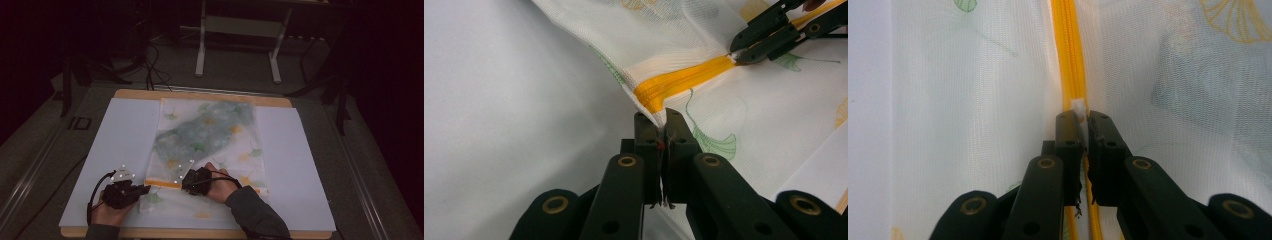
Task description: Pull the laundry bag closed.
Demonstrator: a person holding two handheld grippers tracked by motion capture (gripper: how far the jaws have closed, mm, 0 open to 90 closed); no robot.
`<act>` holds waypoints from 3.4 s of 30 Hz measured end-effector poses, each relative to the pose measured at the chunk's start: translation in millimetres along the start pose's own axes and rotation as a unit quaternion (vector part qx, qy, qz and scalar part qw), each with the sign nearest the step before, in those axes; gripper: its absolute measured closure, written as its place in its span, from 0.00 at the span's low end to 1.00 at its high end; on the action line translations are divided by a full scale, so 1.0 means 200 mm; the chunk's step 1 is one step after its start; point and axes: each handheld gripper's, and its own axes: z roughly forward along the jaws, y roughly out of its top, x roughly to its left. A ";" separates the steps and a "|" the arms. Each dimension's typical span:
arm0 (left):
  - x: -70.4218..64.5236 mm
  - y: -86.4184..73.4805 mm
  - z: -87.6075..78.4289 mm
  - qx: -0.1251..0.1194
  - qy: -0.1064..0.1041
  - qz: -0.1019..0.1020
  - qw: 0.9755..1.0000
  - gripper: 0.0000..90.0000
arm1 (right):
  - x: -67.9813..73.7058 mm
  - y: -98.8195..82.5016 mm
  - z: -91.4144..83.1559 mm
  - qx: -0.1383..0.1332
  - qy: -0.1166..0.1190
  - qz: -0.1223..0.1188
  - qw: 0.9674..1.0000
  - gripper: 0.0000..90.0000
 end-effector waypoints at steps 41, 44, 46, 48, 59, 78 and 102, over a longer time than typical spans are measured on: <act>0.00 0.00 -0.01 -0.005 0.003 0.001 1.000 0.97 | -0.03 -0.11 -0.07 0.035 -0.011 0.001 0.999 0.94; 0.01 0.00 -0.02 -0.004 0.003 0.000 1.000 0.97 | -0.03 -0.12 -0.08 0.040 -0.011 0.002 0.999 0.94; 0.01 0.00 -0.02 -0.005 0.003 0.000 1.000 0.97 | -0.03 -0.13 -0.08 0.040 -0.011 0.001 0.999 0.94; 0.01 0.00 -0.02 -0.005 0.003 0.000 1.000 0.97 | -0.04 -0.13 -0.08 0.042 -0.011 0.003 0.999 0.94; 0.01 0.00 -0.02 -0.005 0.002 -0.001 1.000 0.97 | -0.05 -0.16 -0.10 0.047 -0.013 0.006 0.999 0.94; 0.01 -0.01 -0.02 -0.007 0.001 -0.003 1.000 0.97 | -0.06 -0.25 -0.15 0.050 -0.019 0.018 0.998 0.94; 0.01 -0.01 -0.03 -0.007 0.002 -0.004 1.000 0.97 | -0.07 -0.34 -0.19 0.056 -0.024 0.030 0.998 0.94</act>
